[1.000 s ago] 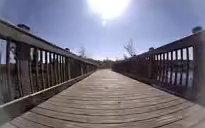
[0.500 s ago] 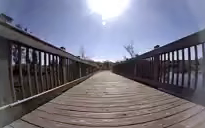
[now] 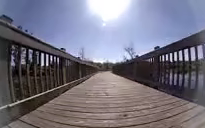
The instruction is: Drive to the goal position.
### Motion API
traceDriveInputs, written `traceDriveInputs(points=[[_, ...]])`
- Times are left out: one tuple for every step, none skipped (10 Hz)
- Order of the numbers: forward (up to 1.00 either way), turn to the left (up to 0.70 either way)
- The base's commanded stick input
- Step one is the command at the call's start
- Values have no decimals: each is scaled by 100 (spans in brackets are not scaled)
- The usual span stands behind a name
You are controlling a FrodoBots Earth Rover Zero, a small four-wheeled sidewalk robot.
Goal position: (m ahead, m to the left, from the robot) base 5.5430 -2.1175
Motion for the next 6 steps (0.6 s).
traceDriveInputs(points=[[0, 0], [0, 0], [0, 0], [0, 0], [0, 0], [0, 0]])
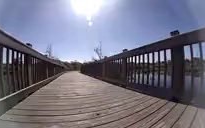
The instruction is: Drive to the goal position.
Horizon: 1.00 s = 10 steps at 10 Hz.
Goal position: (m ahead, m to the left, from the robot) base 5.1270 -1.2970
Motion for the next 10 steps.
traceDriveInputs(points=[[0, 0], [13, 0], [38, 0], [62, 0], [70, 0], [70, 0], [70, 0], [70, 0], [70, 0], [70, 0]])
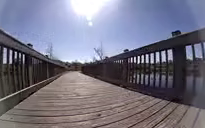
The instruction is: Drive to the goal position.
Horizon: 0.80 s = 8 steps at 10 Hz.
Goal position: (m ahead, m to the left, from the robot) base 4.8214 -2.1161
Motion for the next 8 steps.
traceDriveInputs(points=[[70, 0], [70, 0], [70, 0], [70, 0], [70, 0], [70, 0], [70, 0], [70, 0]])
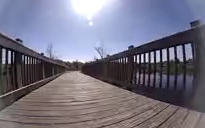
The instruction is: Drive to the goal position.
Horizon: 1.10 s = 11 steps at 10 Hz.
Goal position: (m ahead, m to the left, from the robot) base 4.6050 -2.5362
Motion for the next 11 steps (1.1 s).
traceDriveInputs(points=[[70, 0], [70, 0], [70, 0], [70, 0], [70, 0], [70, 0], [70, 0], [70, 0], [70, 0], [70, 0], [70, 0]])
